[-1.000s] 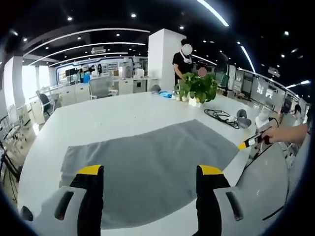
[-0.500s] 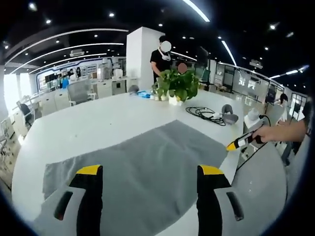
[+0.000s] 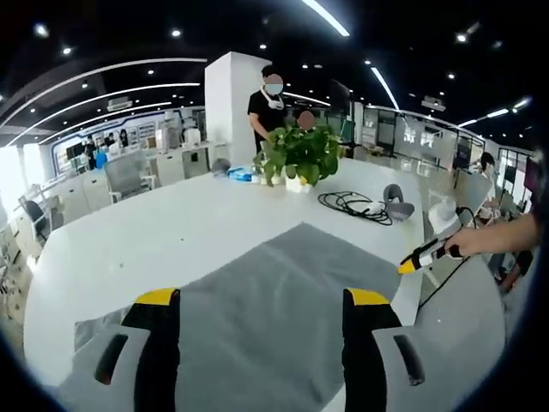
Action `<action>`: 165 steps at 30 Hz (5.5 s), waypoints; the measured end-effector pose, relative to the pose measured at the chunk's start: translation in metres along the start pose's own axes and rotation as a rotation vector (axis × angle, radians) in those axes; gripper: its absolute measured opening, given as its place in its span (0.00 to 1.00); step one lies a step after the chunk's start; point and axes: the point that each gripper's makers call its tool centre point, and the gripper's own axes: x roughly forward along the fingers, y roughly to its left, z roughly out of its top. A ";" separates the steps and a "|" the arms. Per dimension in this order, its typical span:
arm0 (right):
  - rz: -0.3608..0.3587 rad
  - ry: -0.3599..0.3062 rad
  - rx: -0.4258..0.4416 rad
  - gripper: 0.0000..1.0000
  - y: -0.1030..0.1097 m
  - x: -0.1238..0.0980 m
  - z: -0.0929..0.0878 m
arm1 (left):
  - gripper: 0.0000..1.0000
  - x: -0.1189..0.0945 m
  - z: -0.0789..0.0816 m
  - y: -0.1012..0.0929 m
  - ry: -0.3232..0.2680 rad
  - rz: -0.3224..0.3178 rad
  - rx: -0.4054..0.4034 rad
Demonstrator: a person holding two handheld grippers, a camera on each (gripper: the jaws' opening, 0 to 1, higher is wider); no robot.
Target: Fold the towel on the table until its edges align and the towel forms a compact rectangular stack.
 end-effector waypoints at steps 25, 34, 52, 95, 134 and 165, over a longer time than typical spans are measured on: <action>0.001 0.005 -0.169 0.10 0.009 0.009 -0.004 | 0.76 0.015 -0.021 -0.031 0.056 -0.045 -0.035; 0.024 0.002 -0.156 0.04 0.012 0.010 -0.003 | 0.75 0.021 -0.027 -0.036 0.082 -0.045 -0.040; 0.068 -0.080 -0.235 0.01 0.032 0.004 0.030 | 0.75 0.060 -0.022 -0.048 0.144 -0.113 -0.005; 0.184 -0.149 -0.612 0.00 0.133 -0.011 0.044 | 0.66 0.191 0.015 -0.132 0.152 -0.410 -0.090; 0.153 -0.176 -0.612 0.00 0.129 -0.021 0.047 | 0.09 0.320 -0.004 -0.134 0.221 -0.295 -0.161; 0.269 -0.260 -0.574 0.00 0.192 -0.036 0.077 | 0.01 0.273 0.027 -0.085 0.163 -0.229 -0.194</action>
